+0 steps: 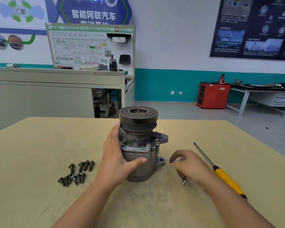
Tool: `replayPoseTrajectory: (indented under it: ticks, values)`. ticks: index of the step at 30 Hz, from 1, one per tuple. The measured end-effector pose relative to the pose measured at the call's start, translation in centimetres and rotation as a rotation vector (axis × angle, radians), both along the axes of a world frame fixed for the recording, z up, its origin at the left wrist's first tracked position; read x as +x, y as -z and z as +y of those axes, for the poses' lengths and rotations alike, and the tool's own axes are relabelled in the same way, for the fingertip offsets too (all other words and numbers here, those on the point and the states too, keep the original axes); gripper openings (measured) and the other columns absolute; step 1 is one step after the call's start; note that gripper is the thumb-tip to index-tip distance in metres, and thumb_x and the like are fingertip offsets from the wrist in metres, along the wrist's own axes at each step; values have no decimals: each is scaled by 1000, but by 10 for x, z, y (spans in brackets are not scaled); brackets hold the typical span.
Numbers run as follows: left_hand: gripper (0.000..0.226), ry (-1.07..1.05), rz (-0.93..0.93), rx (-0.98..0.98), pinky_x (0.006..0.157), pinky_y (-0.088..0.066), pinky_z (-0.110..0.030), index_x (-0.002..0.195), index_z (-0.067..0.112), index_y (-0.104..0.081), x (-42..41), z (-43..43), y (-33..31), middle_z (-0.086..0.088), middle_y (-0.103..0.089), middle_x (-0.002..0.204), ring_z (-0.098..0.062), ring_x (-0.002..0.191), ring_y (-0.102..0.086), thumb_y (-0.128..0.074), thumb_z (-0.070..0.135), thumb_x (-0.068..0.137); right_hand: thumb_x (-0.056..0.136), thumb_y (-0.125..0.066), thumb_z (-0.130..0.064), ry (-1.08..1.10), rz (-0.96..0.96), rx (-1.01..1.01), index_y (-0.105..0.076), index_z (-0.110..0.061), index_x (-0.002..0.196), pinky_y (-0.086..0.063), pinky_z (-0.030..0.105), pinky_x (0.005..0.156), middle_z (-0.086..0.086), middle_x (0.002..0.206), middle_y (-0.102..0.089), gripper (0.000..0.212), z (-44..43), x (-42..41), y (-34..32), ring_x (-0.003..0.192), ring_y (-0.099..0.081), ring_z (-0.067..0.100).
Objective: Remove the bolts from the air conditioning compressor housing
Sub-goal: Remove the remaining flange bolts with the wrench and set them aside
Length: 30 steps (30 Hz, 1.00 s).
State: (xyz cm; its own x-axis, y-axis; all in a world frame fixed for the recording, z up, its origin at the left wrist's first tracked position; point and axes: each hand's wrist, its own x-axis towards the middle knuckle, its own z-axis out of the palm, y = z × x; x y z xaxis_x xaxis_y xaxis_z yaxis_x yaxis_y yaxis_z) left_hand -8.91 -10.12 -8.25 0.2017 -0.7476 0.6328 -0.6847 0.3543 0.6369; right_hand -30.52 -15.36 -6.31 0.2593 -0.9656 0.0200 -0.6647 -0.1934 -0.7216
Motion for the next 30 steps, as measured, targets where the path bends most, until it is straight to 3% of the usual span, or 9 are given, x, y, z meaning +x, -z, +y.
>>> replayPoseTrajectory:
  ticks: [3,5,7,10,13,16,21,24,30]
  values:
    - [120,-4,6,3,113,-28,-41,148,37,-9,0,-1,0,9,-26,149,-14,137,-27,-88,41,57,86,-37,4,-7,-615,187,-65,-1,79,-39,20,43,17,62,-64,29,-1,1,-16,46,-56,18]
    - [119,-3,8,2,113,-28,-42,148,35,-10,0,-1,1,7,-26,150,-16,137,-27,-87,43,58,87,-33,2,-55,-932,303,-62,0,78,-43,18,43,18,65,-67,30,2,5,-27,50,-63,19]
    - [118,1,9,6,113,-28,-41,148,36,-8,0,0,1,8,-24,151,-15,137,-26,-84,48,58,84,-36,2,-132,-1165,353,-60,0,81,-45,15,43,14,67,-70,24,9,12,-37,54,-65,15]
    - [117,-1,13,18,115,-24,-41,148,37,-6,0,0,3,7,-18,154,-16,140,-19,-78,60,59,74,-53,-4,-249,-1351,233,-60,-2,81,-45,15,44,11,68,-70,10,22,25,-42,55,-65,13]
    - [112,-20,4,24,116,-11,-37,140,53,6,-4,1,6,10,1,157,-10,143,-3,-66,76,58,79,-54,-17,-297,-1271,-33,-59,-4,81,-43,17,45,11,62,-69,14,34,38,-40,51,-62,14]
    - [107,-49,59,104,117,-8,-42,130,64,13,-6,0,9,11,12,157,-11,145,8,-55,82,49,85,-50,-28,-237,-1048,-296,-66,-10,87,-44,19,45,8,57,-66,24,45,42,-31,47,-58,14]
    - [102,-51,85,124,117,-12,-44,127,65,12,-7,0,11,5,1,158,-14,145,2,-52,82,50,86,-51,-30,-190,-828,-526,-69,-23,96,-50,19,58,-1,69,-66,21,50,44,-20,61,-60,8]
    - [101,-51,82,102,117,-15,-45,129,63,7,-8,0,11,5,-6,155,-15,143,-3,-65,71,59,92,-59,-30,-137,-635,-790,-65,-31,98,-52,19,69,-16,83,-65,9,50,43,-18,76,-63,2]
    - [100,-51,82,84,117,-17,-45,132,59,2,-9,0,11,4,-10,154,-17,142,-6,-73,59,65,89,-60,-14,-89,-449,-1049,-70,-7,98,-50,13,77,-12,92,-64,16,50,46,-13,86,-63,0]
